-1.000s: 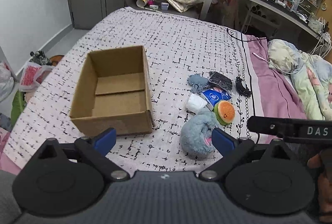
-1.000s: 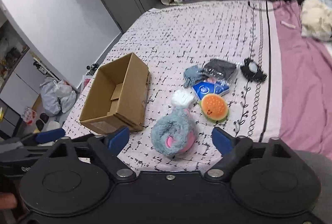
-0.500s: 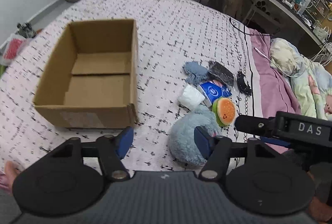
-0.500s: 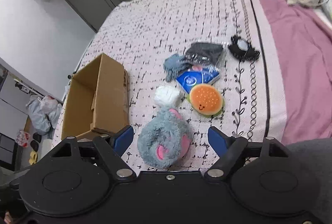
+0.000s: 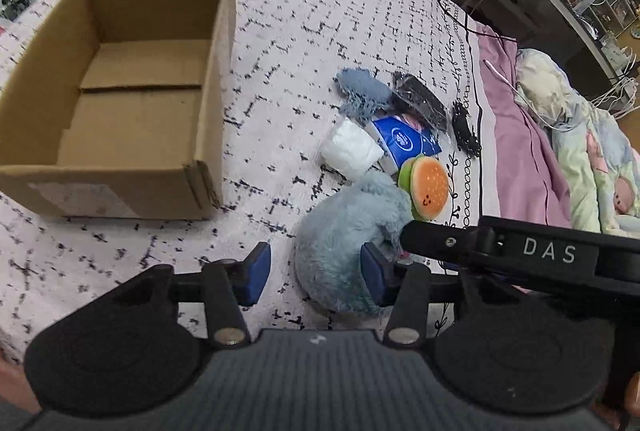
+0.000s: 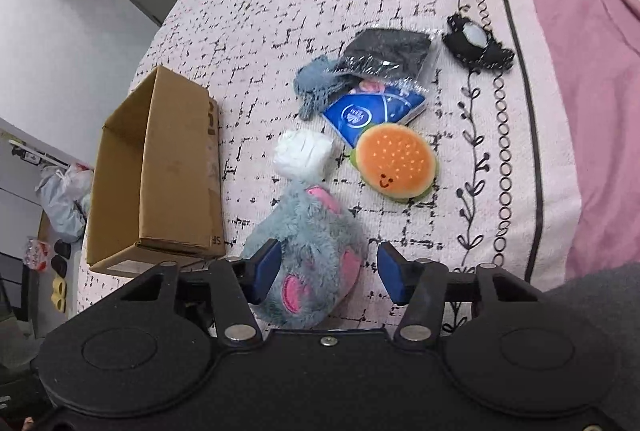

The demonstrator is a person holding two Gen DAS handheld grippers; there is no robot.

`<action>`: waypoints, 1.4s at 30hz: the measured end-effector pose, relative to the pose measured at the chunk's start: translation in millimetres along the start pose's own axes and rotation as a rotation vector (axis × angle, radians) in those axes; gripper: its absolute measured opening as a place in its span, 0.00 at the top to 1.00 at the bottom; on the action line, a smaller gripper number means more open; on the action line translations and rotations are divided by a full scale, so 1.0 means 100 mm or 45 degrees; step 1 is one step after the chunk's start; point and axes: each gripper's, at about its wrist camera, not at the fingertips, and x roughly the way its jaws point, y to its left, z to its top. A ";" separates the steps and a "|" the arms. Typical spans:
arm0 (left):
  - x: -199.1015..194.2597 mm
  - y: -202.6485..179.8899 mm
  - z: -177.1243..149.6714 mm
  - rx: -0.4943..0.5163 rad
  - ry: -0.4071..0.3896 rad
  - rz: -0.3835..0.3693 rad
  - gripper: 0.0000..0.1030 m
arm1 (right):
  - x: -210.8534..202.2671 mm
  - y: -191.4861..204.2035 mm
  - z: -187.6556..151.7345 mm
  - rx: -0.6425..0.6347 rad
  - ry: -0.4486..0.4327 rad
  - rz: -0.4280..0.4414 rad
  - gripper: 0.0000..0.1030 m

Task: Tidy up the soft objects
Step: 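Close the left gripper on the grey-blue plush mouse, then lift the plush mouse with the left gripper and carry it over the box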

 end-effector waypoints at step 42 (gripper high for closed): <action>-0.76 0.11 0.37 0.030 -0.286 -0.091 0.84 | -0.30 0.49 0.17 -0.020 -0.273 0.314 0.73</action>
